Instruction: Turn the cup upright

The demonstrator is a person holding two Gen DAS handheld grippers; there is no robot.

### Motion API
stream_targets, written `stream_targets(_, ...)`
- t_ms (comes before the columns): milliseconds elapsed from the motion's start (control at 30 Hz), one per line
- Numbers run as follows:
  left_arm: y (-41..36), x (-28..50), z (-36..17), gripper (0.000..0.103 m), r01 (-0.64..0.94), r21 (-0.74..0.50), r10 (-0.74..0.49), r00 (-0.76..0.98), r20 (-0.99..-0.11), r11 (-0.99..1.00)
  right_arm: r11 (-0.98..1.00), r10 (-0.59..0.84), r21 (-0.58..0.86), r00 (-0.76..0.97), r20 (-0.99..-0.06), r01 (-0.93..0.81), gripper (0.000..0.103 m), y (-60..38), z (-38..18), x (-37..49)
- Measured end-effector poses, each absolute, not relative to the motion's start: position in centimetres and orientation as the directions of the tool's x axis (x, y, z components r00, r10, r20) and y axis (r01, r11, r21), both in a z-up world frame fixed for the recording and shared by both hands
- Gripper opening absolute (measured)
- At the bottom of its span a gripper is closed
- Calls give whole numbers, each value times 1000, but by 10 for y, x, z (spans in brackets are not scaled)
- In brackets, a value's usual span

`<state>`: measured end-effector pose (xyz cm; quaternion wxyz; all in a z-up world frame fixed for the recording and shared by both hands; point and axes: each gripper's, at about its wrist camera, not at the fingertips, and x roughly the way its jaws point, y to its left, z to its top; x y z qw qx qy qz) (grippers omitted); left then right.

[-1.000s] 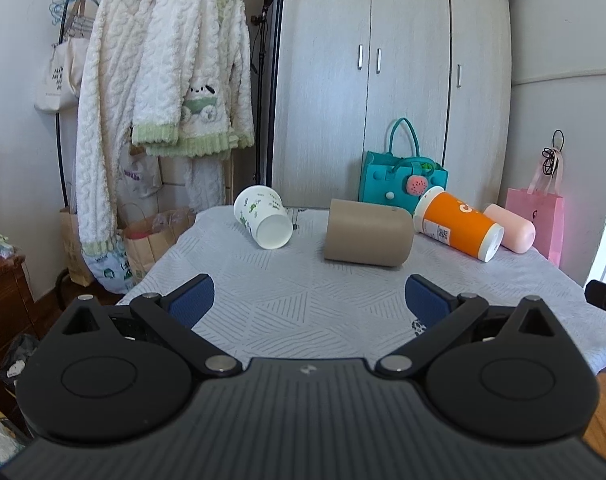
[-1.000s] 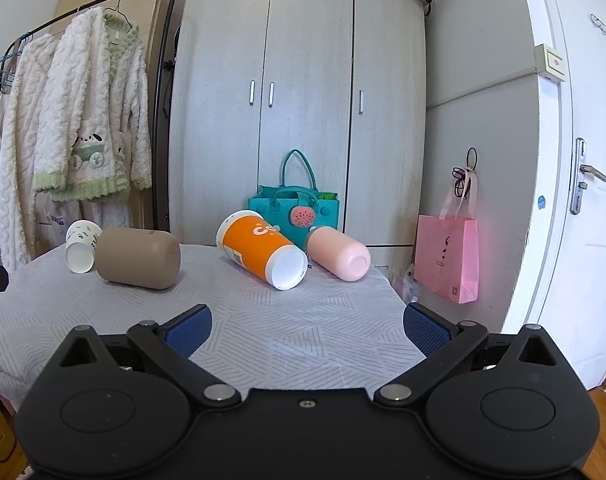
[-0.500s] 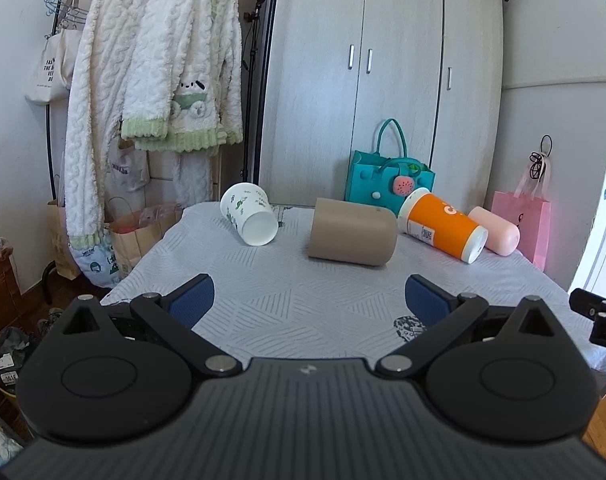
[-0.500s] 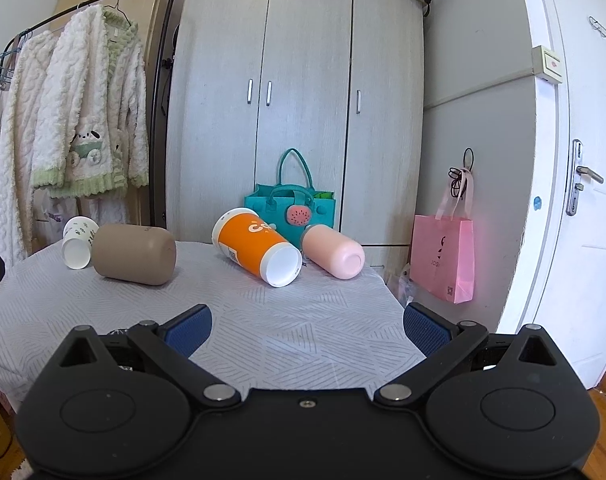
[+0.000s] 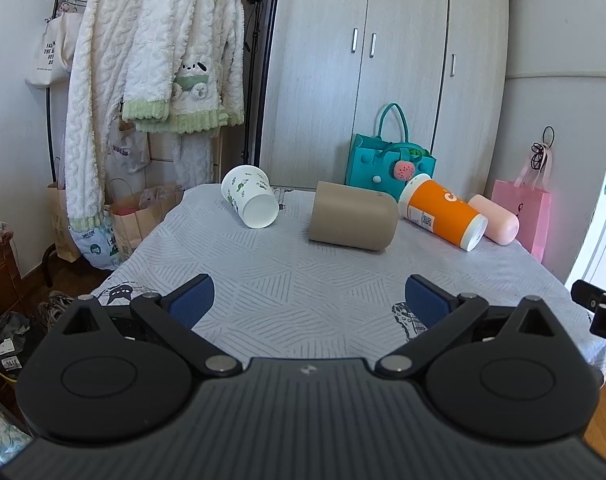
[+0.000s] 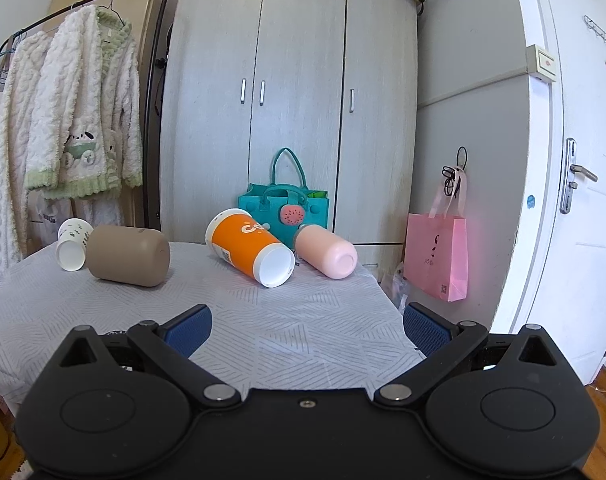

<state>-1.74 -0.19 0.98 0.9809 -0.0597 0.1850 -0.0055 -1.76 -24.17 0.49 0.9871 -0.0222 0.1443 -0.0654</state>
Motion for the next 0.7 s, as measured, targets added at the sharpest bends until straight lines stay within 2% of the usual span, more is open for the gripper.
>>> stream_targets(333, -3, -15, 10, 103, 10, -124, -55, 929, -367, 992, 994, -113, -39, 947, -301, 106, 103, -247, 1, -14)
stream_targets(700, -8, 5, 14, 103, 17, -115, -65, 901, -429, 993, 998, -69, -17, 932, -356, 68, 103, -255, 0, 8)
